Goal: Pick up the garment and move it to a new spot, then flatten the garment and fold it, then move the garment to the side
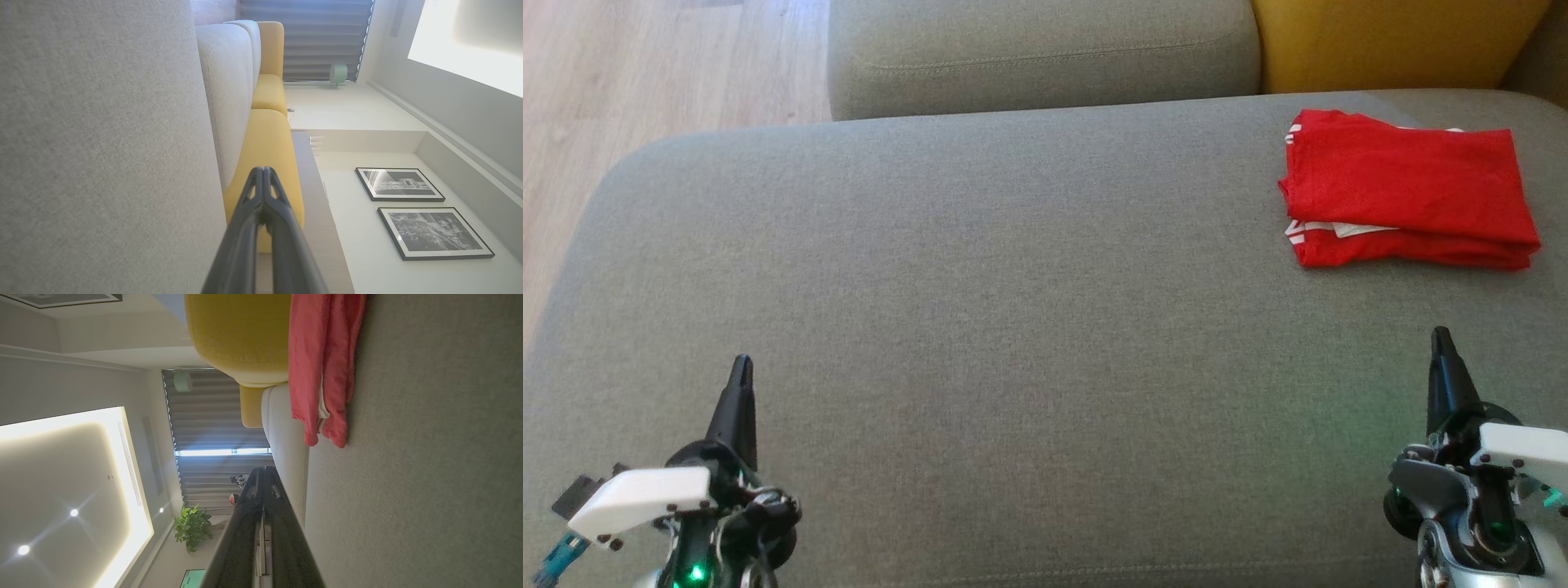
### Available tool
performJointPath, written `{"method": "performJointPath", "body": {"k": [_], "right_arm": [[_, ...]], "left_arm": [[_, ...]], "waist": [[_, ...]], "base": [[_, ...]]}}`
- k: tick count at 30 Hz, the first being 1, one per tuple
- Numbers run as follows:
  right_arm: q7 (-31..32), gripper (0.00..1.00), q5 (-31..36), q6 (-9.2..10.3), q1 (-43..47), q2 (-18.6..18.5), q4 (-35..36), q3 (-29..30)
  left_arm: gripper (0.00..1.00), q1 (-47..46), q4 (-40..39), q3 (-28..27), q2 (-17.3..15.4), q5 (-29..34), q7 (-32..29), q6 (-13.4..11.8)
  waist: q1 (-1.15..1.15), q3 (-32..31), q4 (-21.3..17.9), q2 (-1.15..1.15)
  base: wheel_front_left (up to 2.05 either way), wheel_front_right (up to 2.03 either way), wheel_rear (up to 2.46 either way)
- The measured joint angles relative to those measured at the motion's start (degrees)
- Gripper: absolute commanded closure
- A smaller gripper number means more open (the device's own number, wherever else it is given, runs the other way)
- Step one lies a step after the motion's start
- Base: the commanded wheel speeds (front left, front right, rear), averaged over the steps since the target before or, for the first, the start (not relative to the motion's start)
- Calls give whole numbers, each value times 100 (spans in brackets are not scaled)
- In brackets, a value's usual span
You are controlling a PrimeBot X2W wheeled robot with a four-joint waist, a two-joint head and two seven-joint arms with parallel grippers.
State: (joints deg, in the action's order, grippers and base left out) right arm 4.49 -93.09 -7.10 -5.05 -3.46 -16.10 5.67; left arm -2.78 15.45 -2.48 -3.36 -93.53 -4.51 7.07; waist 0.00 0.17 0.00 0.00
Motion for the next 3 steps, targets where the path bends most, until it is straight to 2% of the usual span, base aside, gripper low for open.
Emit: {"method": "performJointPath", "body": {"k": [3], "right_arm": [[10, 100, -21, 0, 0, 0, 0, 8]], "left_arm": [[100, 0, 1, -1, 1, -3, -2, 0]], "waist": [[0, 0, 0, 0]], "base": [[0, 0, 0]]}}
